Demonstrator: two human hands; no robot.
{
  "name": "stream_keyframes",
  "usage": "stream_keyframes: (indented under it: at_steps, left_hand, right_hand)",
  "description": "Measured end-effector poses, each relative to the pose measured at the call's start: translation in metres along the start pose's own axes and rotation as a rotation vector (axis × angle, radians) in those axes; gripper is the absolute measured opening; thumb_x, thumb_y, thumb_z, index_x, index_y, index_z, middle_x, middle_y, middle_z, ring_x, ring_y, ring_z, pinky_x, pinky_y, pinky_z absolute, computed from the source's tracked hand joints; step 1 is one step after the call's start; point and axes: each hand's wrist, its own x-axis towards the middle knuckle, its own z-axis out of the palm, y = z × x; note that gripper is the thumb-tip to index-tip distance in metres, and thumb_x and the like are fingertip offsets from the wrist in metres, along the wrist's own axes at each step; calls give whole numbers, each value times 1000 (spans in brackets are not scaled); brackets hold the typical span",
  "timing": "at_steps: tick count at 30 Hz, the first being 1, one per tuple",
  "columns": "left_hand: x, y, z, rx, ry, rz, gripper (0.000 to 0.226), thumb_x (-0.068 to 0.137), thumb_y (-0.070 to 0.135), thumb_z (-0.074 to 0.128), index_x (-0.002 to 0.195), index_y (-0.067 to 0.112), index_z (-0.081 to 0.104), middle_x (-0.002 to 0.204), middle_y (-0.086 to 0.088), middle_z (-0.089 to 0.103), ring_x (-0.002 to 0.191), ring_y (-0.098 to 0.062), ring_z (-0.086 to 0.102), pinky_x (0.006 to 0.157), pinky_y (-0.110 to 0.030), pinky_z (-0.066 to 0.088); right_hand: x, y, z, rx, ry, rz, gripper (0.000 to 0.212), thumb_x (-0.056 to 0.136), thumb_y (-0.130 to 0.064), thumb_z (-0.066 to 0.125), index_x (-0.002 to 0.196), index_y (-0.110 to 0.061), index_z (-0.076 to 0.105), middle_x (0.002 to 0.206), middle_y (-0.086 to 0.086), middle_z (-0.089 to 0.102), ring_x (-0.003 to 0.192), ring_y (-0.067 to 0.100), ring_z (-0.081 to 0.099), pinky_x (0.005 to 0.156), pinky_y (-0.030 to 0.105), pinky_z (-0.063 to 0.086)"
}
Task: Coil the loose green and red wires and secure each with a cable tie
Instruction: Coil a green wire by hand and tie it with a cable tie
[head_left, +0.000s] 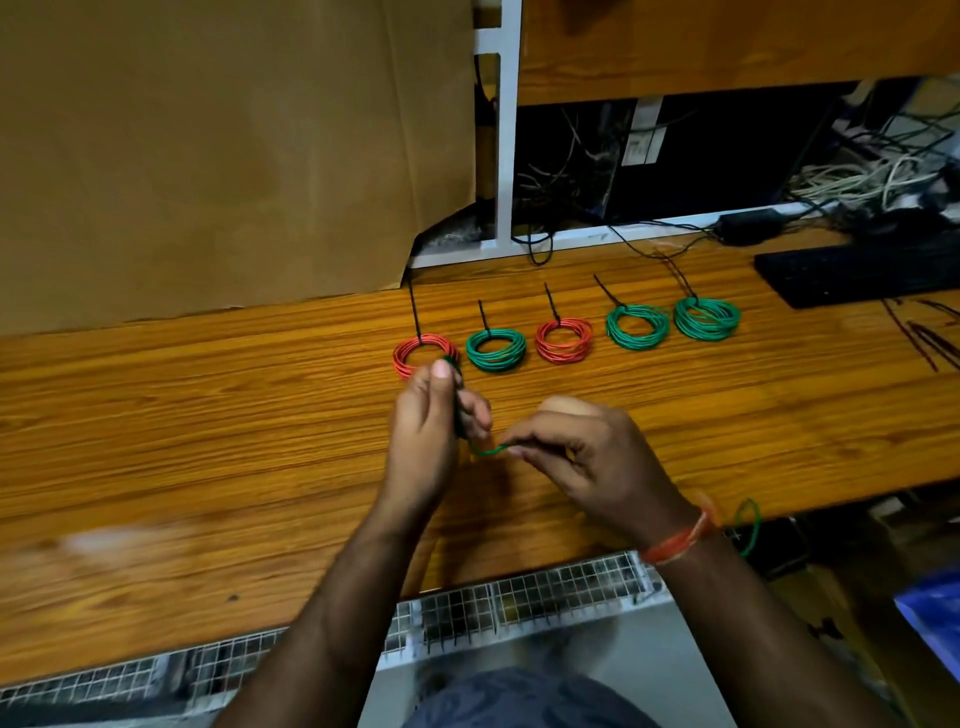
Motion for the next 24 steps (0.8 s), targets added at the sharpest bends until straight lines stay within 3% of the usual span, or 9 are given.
stream_keyframes:
  at_steps: [2, 4, 6, 10, 13, 17, 21, 24]
  left_hand:
    - [-5, -4, 2, 59, -80, 16, 41, 111, 35, 34, 94, 2, 52, 60, 0, 60, 50, -15, 52, 50, -26, 43]
    - [-10, -4, 2, 81, -142, 35, 36, 108, 35, 36, 85, 11, 51, 58, 3, 50, 51, -14, 43, 50, -27, 36]
    - [-12, -3, 1, -1, -163, 5, 37, 106, 34, 35, 79, 14, 48, 58, 5, 42, 51, -12, 34, 50, -24, 30]
    - [-16, 3, 0, -184, -181, -90, 41, 104, 40, 34, 84, 9, 51, 56, 8, 32, 49, -9, 24, 48, -24, 21]
    - [-19, 8, 2, -301, -235, -129, 34, 103, 37, 39, 84, 11, 50, 53, 10, 31, 45, -7, 23, 46, -21, 21]
    - [-21, 11, 4, -476, -250, -193, 30, 103, 36, 41, 84, 13, 48, 52, 11, 26, 44, -6, 16, 46, -24, 16]
    - [-23, 13, 7, -585, -239, -234, 33, 109, 34, 36, 84, 15, 47, 52, 10, 27, 45, -8, 13, 46, -25, 17]
    - [-24, 18, 11, -579, -207, -271, 32, 107, 35, 37, 85, 14, 46, 52, 9, 26, 43, -6, 17, 46, -23, 20]
  right_hand:
    - [14, -8, -4, -6, 2, -70, 11, 97, -19, 71, 105, -14, 78, 90, -5, 67, 82, 8, 62, 70, 25, 48]
    - [26, -10, -8, -38, 5, -102, 11, 97, -15, 71, 106, -13, 77, 92, -2, 68, 86, 14, 64, 72, 31, 52]
    - [37, -9, -11, -57, 15, -107, 13, 96, -13, 71, 107, -11, 76, 94, 1, 69, 88, 16, 65, 73, 34, 53]
    - [44, -8, -11, 3, 100, -40, 20, 94, -6, 71, 113, -10, 74, 103, -2, 70, 97, 7, 64, 82, 20, 51]
    - [41, -8, -1, 67, 172, 81, 21, 95, -11, 68, 115, -15, 72, 102, -4, 69, 95, 6, 64, 79, 30, 54]
    - [32, -1, 15, 68, 224, 141, 19, 101, -21, 60, 113, -14, 73, 103, -2, 63, 98, 6, 60, 80, 26, 51]
    - [26, 3, 27, 94, 151, 207, 30, 105, -29, 49, 118, -12, 70, 105, -1, 58, 100, 8, 57, 84, 20, 45]
    - [25, 6, 29, 31, 89, 192, 29, 107, -32, 43, 103, -14, 65, 91, -5, 57, 85, 12, 56, 72, 28, 44]
